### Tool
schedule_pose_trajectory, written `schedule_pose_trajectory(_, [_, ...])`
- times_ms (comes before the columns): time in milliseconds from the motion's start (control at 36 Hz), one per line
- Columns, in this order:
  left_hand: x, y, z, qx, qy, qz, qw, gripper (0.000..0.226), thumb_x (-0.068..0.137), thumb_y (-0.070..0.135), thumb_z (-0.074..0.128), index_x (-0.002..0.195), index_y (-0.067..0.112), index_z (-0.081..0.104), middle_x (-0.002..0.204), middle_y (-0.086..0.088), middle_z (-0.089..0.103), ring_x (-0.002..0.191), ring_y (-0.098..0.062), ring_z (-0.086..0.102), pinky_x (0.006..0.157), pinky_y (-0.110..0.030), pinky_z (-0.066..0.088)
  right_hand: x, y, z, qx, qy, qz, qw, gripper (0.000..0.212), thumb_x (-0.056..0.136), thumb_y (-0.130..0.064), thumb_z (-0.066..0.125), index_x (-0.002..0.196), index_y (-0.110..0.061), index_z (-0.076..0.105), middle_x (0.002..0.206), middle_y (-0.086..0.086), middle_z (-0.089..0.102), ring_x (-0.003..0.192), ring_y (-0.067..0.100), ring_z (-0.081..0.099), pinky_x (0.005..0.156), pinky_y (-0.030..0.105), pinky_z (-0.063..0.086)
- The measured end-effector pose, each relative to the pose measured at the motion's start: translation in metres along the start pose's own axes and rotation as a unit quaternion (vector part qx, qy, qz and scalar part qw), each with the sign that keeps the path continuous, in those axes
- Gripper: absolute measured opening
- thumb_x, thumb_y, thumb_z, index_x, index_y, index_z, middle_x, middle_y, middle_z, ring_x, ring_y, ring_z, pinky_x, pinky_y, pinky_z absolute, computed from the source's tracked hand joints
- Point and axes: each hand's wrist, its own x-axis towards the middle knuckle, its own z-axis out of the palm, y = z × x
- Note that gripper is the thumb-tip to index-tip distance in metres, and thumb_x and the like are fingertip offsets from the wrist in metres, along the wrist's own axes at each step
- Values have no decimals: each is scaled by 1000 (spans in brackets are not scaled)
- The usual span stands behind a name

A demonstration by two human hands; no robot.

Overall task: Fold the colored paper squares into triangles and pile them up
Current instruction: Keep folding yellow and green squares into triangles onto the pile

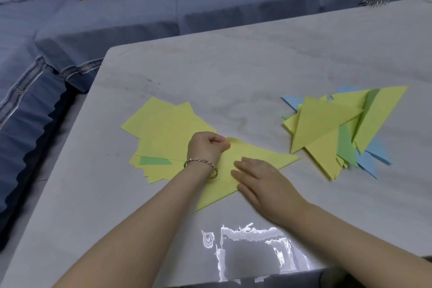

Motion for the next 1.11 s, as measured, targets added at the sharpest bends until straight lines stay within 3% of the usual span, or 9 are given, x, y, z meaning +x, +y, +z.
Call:
schedule_pose_trajectory(83, [0,-1,0,1,4,2,1000,10,71,6,75,69,12,67,63,15,57,61,-3,53,59,-10,41,-16,-12,3,21,-1,-14,1000,51,101,-34,24,105,-11,69,112,5,66,109,22,55,95,28,35])
schedule_pose_trajectory(222, [2,-3,1,-1,4,11,1000,11,71,7,75,70,13,67,62,14,57,58,1,51,59,-11,40,-31,-23,5,18,0,-30,999,51,100,-35,23,107,-11,68,108,0,66,106,18,56,95,26,37])
schedule_pose_trajectory(306, [4,-5,1,-5,2,14,1000,14,71,6,75,69,16,65,62,13,57,59,1,51,59,-11,39,-27,-27,5,9,17,-27,999,51,100,-35,23,106,-11,68,100,-1,65,93,20,58,87,27,39])
schedule_pose_trajectory(417, [5,-7,1,-8,-5,12,1000,12,72,8,75,71,15,66,63,13,57,60,1,52,59,-8,39,-18,-40,15,-14,35,-53,998,33,91,-33,43,104,-15,67,88,-2,61,77,20,46,77,28,38])
schedule_pose_trajectory(528, [6,-8,-1,-9,-11,15,1000,13,72,8,75,70,17,65,63,13,57,59,3,51,53,-1,36,-12,-63,29,-10,36,-82,996,30,86,-34,47,101,-19,68,85,-4,60,77,19,43,77,28,38])
schedule_pose_trajectory(722, [4,-9,-1,-14,-15,21,1000,14,73,8,75,69,18,65,63,14,58,59,3,52,54,-2,38,-12,-70,33,-14,4,-95,995,35,84,-37,45,105,-19,67,89,-6,61,80,17,45,83,24,37])
schedule_pose_trajectory(861, [3,-9,-1,-26,-12,18,999,15,73,7,75,69,17,64,62,13,58,57,2,52,52,-1,37,-14,-59,24,-8,16,-39,999,41,86,-38,44,105,-12,69,93,-2,65,87,16,48,85,24,38])
schedule_pose_trajectory(1000, [2,-8,-1,-27,-10,18,999,15,73,6,74,70,17,64,61,11,57,57,2,52,51,0,37,-25,-31,2,-46,-9,19,999,59,99,-41,19,111,-8,66,101,1,65,95,22,59,92,26,37])
schedule_pose_trajectory(1111, [0,-7,-2,-30,-6,16,999,16,72,6,75,67,17,64,60,10,58,58,1,53,58,-4,40,-33,-2,-20,-94,1,81,992,66,99,-45,17,109,-4,67,101,6,67,95,25,61,90,27,34])
